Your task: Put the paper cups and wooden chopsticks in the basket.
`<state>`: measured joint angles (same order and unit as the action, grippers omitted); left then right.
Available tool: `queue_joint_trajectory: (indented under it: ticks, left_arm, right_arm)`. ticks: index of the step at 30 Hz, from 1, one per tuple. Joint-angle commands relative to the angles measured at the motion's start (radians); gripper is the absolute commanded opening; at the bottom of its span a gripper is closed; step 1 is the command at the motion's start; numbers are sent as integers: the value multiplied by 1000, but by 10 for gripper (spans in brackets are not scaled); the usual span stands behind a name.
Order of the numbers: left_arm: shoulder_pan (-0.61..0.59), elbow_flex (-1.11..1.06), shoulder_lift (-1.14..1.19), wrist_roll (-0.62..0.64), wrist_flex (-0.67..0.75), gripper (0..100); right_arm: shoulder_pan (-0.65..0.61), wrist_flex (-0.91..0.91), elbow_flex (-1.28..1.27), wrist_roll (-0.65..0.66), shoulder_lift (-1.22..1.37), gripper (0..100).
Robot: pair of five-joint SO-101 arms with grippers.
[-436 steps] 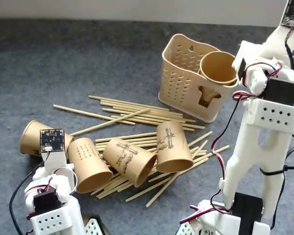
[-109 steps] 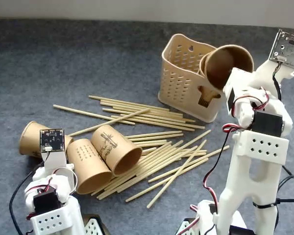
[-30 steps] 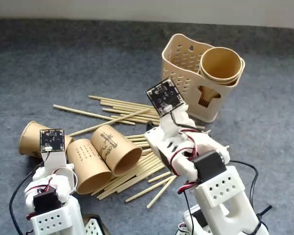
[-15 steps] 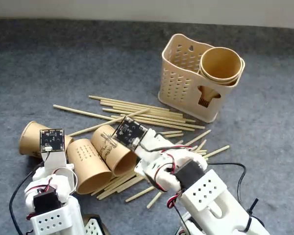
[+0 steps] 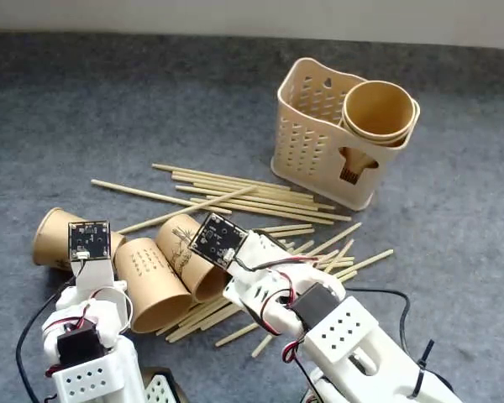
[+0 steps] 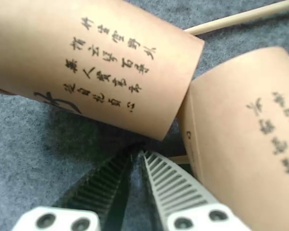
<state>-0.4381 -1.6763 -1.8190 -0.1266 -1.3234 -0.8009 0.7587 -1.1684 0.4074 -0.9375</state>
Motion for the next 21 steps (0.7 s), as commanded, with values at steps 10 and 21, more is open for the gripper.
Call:
queue_joint_trajectory:
  ticks: [10,21]
  left_arm:
    - [15,-19,-15,-5,-2,14]
    - [15,-19,-15,-5,-2,14]
  right_arm:
    - [-8,-225,-114,8,-16,235]
    - [-5,-225,-110,8,-25,12]
